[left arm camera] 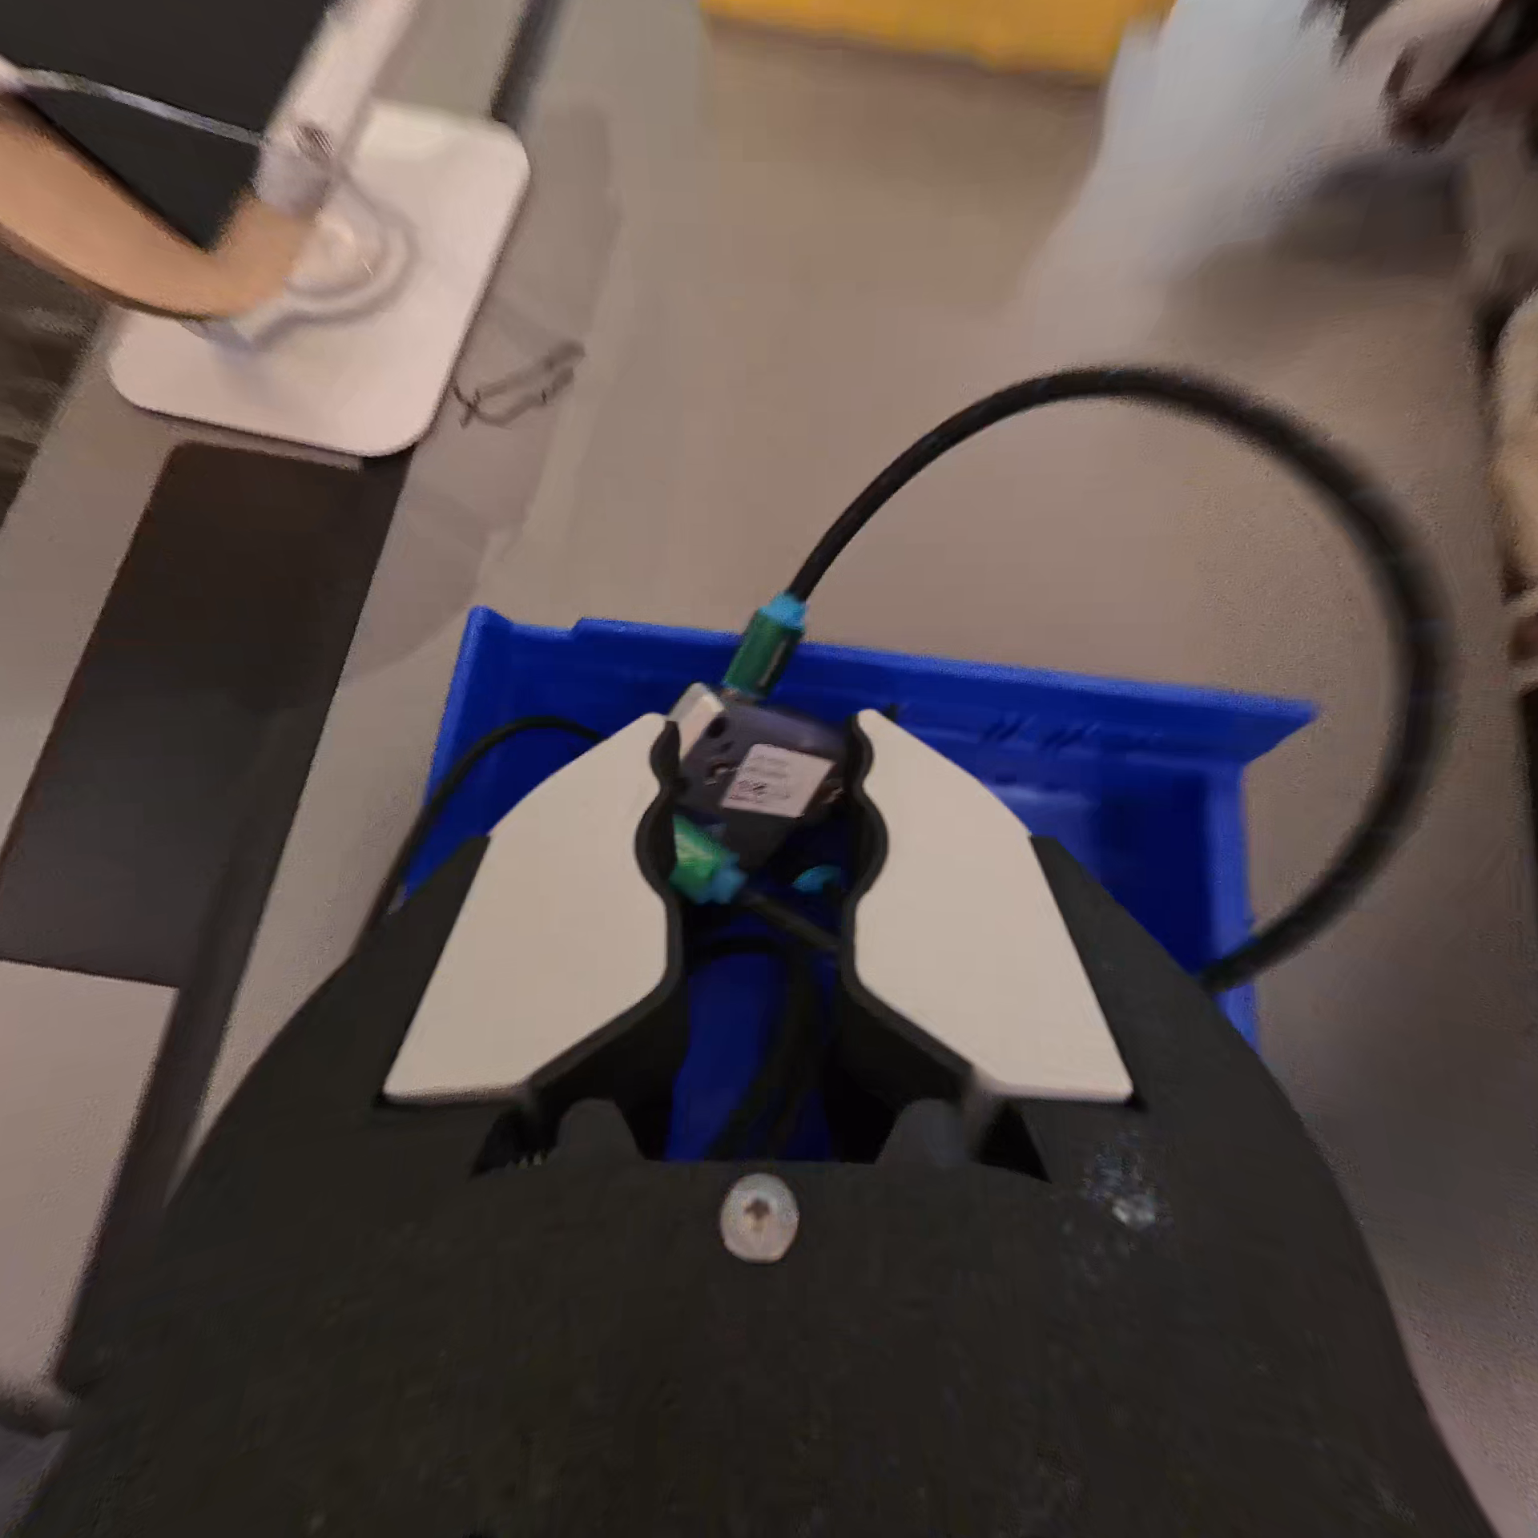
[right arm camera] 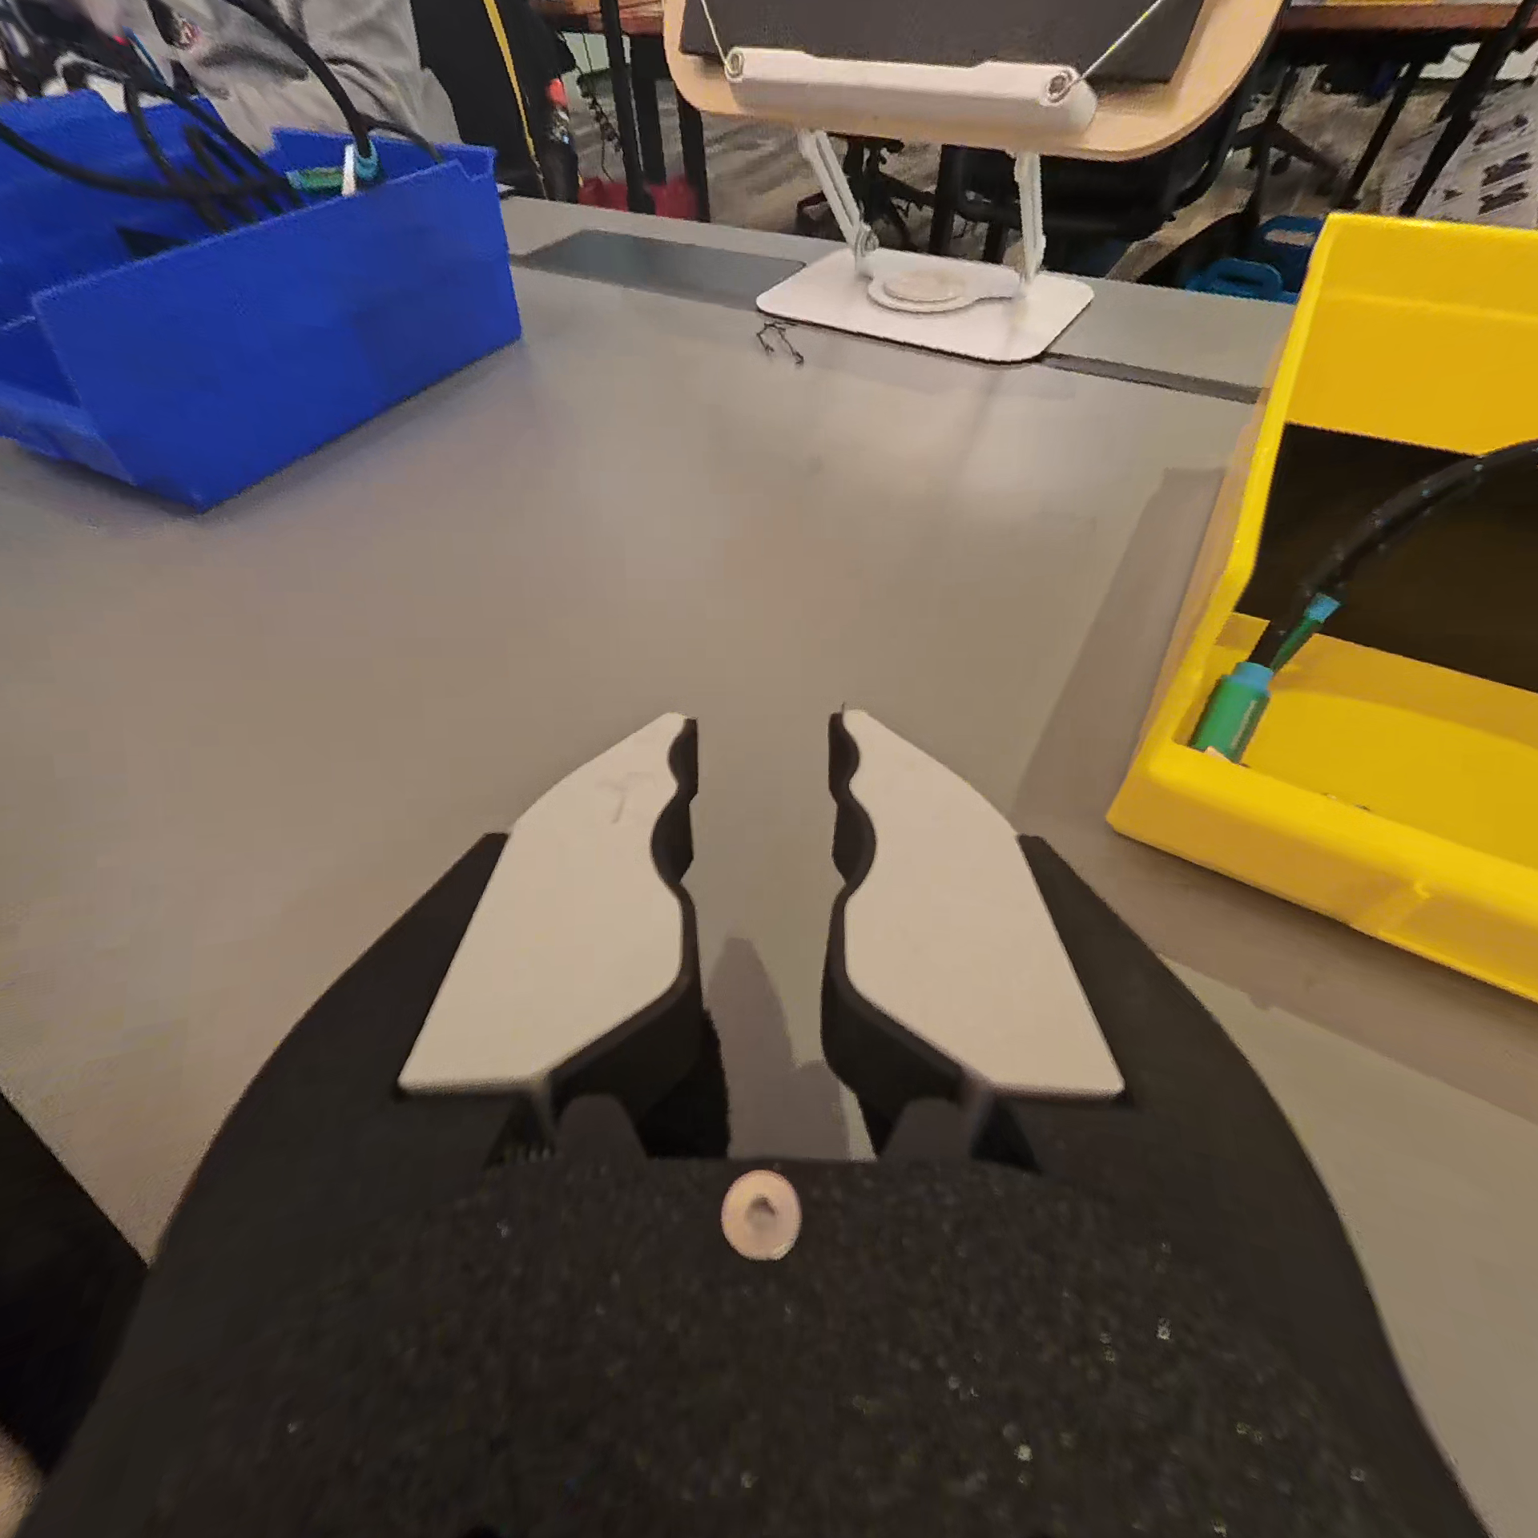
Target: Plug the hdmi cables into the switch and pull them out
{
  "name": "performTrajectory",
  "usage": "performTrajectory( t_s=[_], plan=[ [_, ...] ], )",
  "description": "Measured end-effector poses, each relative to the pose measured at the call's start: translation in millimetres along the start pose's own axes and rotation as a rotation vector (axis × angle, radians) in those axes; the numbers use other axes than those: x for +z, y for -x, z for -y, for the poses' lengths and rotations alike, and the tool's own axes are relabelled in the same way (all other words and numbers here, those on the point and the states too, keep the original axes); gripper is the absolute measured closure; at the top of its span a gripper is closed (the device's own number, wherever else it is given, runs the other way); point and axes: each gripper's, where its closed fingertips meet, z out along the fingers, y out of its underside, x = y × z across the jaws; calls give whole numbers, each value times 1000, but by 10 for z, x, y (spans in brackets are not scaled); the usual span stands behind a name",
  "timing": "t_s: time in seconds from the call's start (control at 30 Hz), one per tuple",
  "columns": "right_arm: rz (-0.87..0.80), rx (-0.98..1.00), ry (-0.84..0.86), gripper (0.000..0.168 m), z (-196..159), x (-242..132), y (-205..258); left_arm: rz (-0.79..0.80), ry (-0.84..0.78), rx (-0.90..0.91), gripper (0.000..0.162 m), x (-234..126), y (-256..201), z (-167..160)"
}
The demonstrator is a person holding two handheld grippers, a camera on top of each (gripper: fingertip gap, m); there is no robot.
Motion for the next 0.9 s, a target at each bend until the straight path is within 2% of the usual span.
performTrajectory(
  t_s=[0.1, 0.23, 0.3, 0.37, 0.47, 0.57, 0.7, 0.9],
  plan=[
    [-15, -38, 11, 139, -9, 1, -38, -77, 201, 71, 136, 267, 114, -81],
    [-39, -84, -5, 139, -22, -40, -106, -158, 469, 119, 135, 439, 179, -297],
    [-13, -57, 17, 139, -84, -43, -93, -188, 492, 151, 134, 448, 204, -308],
    [-17, -60, 16, 139, -99, -47, -111, -190, 524, 163, 122, 457, 255, -357],
    [4, -52, 22, 139, -108, -31, -105, -277, 538, 133, 118, 546, 141, -482],
    [32, -28, 15, 139, -96, -5, -81, -320, 566, 128, 123, 600, 53, -571],
    [75, -3, 9, 139, -63, 57, -19, -352, 559, 111, 132, 481, -53, -477],
    [155, -3, -9, 139, 13, 105, 180, -190, 526, 151, 135, 95, -113, -254]
  ],
)
